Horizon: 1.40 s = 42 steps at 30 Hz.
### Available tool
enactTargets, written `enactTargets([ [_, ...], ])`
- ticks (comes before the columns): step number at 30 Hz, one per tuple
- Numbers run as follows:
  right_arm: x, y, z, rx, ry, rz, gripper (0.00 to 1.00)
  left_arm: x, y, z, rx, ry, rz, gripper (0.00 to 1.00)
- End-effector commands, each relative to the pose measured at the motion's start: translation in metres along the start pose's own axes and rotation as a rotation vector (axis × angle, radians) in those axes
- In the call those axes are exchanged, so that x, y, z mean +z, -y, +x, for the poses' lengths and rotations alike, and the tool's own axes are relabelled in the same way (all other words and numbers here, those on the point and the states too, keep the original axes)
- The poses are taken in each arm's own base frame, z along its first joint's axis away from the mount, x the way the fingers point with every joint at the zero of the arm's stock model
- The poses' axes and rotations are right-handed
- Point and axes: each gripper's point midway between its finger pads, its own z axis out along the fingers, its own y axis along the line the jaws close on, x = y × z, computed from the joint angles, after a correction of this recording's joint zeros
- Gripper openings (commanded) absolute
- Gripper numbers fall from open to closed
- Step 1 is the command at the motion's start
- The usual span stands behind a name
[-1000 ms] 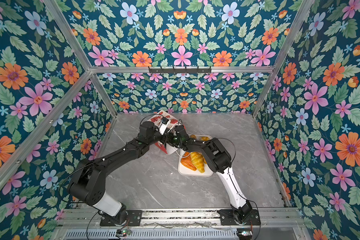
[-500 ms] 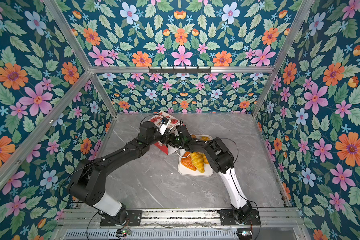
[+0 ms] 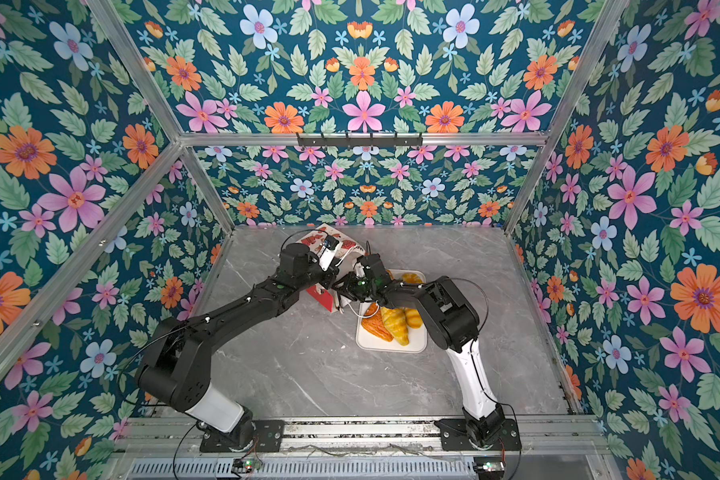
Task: Take the fake bread out of the paper bag
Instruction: 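Pull the yellow ring bread up out of the bag with the right tongs, then carry the yellow ring bread over the tray with the right tongs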
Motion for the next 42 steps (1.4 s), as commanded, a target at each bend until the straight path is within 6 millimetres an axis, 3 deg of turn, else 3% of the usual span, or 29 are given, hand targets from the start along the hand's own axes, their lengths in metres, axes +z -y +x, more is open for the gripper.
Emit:
enactTargets([
  [1,-0.008,-0.014,0.003,-0.057,-0.011,-0.031,0.03,-0.003,-0.001,-0.003,0.015,0.004,-0.002,0.00],
  [14,-0.044,-0.015,0.023,-0.116,-0.054,0.095,0.00,-0.001,-0.002,-0.002,0.023,0.001,-0.004,0.00],
  [24,-0.083,-0.002,0.040,-0.206,-0.068,0.249,0.00,-0.001,-0.001,0.003,0.022,-0.002,-0.007,0.00],
  [42,-0.149,0.005,0.052,-0.350,-0.089,0.497,0.00,0.003,-0.004,0.010,0.021,-0.002,-0.024,0.00],
])
